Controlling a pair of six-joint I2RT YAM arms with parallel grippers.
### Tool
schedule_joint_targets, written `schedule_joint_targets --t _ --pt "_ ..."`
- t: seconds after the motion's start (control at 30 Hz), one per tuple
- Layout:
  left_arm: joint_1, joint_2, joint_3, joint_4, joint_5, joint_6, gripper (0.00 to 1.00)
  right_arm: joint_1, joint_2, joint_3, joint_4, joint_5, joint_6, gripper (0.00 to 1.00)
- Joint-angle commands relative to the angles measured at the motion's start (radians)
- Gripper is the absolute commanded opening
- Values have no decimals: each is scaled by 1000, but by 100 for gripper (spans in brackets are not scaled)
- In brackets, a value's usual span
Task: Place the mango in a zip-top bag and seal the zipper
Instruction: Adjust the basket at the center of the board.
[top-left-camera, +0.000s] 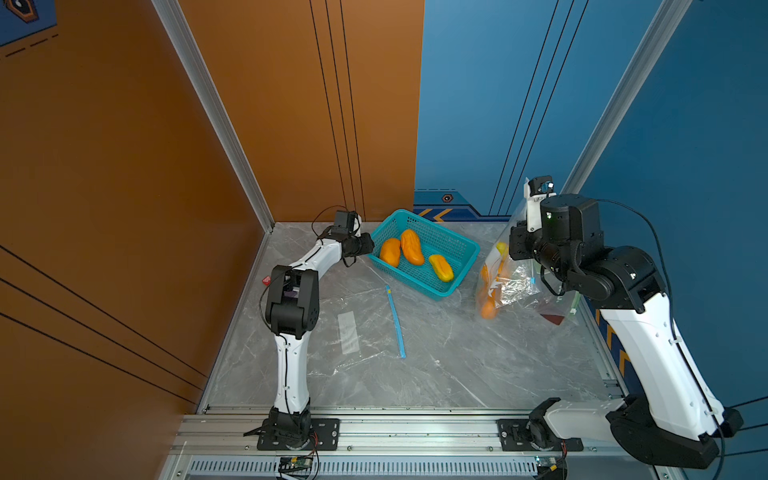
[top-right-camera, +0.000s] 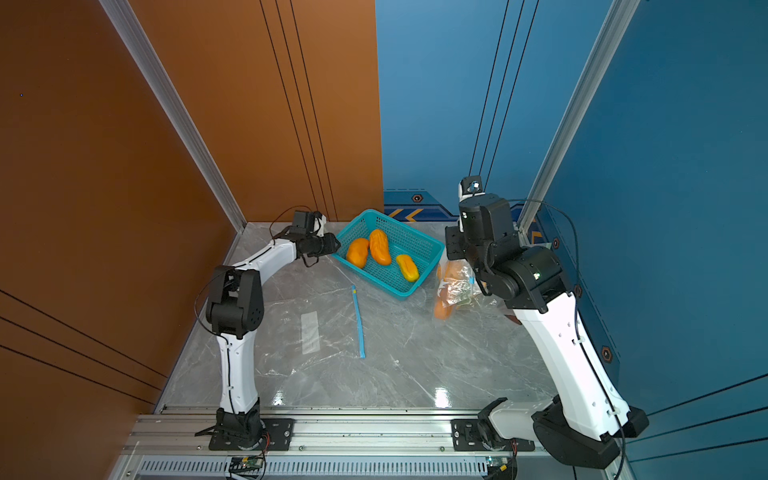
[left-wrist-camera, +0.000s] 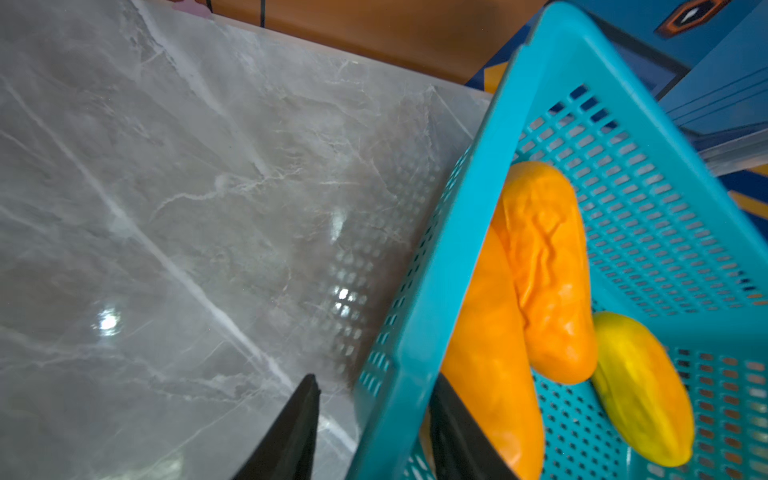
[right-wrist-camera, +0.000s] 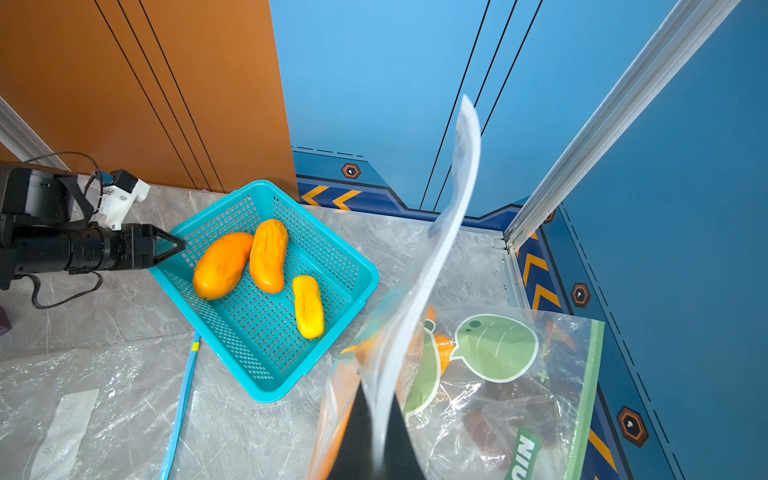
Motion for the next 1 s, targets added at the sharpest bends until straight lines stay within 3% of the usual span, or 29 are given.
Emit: schedule_joint_targets --t 0.0,0.4,0.7,0.83,0.97 --pt "5 -89 -50 -20 -151 -4 27 -37 -8 -18 61 -56 16 0" --pt "12 -230 -206 -14 -265 -56 24 -179 116 -8 150 -302 -22 0" --pt "31 -264 -320 42 -287 -121 24 -191 273 119 162 -398 -34 0" --pt "38 -268 -334 56 -266 -136 30 -192 321 166 170 -403 -24 0" --pt "38 -273 -343 64 -251 -146 42 -218 354 174 172 -398 -9 0"
